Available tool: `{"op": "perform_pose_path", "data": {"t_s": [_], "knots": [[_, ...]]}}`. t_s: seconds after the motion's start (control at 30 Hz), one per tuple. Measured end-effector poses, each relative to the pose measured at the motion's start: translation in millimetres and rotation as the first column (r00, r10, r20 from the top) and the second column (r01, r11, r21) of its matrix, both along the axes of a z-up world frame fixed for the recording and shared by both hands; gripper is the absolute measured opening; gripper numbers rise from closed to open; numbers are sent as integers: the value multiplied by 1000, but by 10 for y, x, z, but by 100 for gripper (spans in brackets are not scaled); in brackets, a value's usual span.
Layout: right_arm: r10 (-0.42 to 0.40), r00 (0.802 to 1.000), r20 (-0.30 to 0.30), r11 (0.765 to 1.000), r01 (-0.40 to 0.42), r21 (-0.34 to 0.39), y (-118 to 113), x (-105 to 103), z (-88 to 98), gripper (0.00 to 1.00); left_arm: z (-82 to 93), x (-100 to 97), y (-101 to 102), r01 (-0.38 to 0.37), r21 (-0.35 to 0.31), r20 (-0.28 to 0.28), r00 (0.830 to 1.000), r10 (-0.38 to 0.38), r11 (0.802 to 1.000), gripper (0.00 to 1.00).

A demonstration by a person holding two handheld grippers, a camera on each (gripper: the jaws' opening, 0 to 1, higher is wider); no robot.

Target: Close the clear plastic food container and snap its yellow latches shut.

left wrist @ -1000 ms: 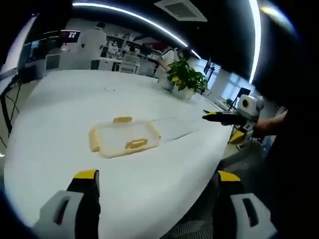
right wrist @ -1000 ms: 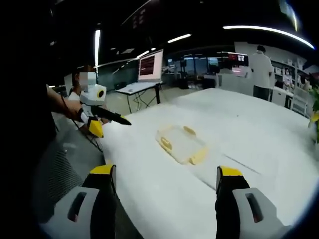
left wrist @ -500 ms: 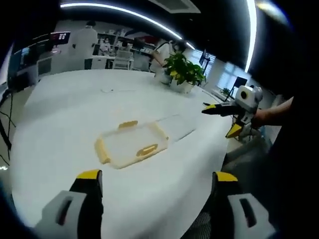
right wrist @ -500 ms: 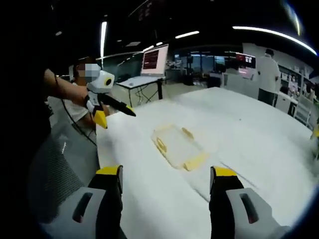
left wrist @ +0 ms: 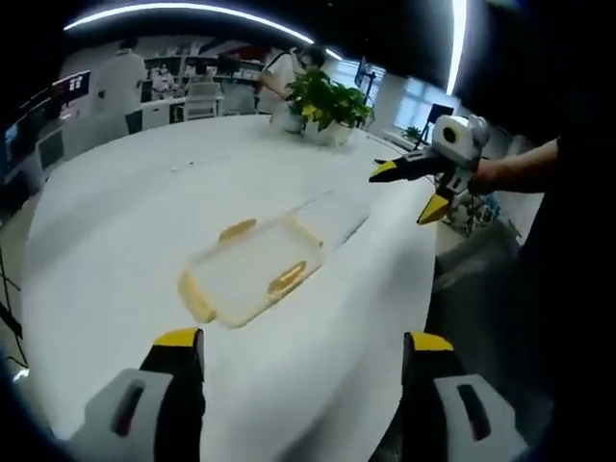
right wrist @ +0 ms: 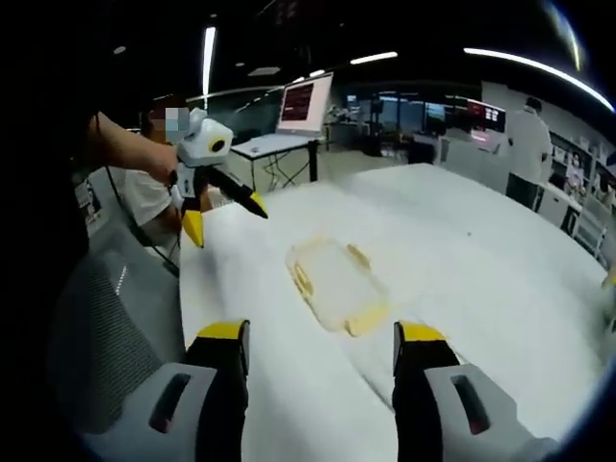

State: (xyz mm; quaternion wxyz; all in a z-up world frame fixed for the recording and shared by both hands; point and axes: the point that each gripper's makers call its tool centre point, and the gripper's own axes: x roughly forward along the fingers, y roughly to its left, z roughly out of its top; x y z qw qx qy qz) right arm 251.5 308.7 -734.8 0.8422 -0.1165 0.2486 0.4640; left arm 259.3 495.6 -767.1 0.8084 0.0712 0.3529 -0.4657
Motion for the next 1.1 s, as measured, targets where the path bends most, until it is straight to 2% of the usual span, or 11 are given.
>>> {"op": "perform_pose_path", "data": {"t_s": [0.43,0.67,0.73,0.8,0.87,1.1], "knots": [[44,999,6,998,-44,-47,69,208,-83,54,-105,299,28,69,58,9,998,-69,996,78],[82,996,-35,992,-85,-91,96,284,-230,54,-195,411,67,110,105,15,994,-112,988,72],[106,992,-64,990,-111,-87,130,262,-258,49,-212,456,78,117,117,17,993,-120,986,72],[120,991,-56,986,-126,-113,131,296,-293,47,-224,496,84,125,124,17,992,-128,984,71],[125,991,-54,984,-131,-118,142,326,-313,51,-245,538,89,141,139,17,989,-145,980,70],[151,987,-49,975,-156,-159,165,484,-353,51,-331,634,67,236,197,3,970,-242,951,64]]}}
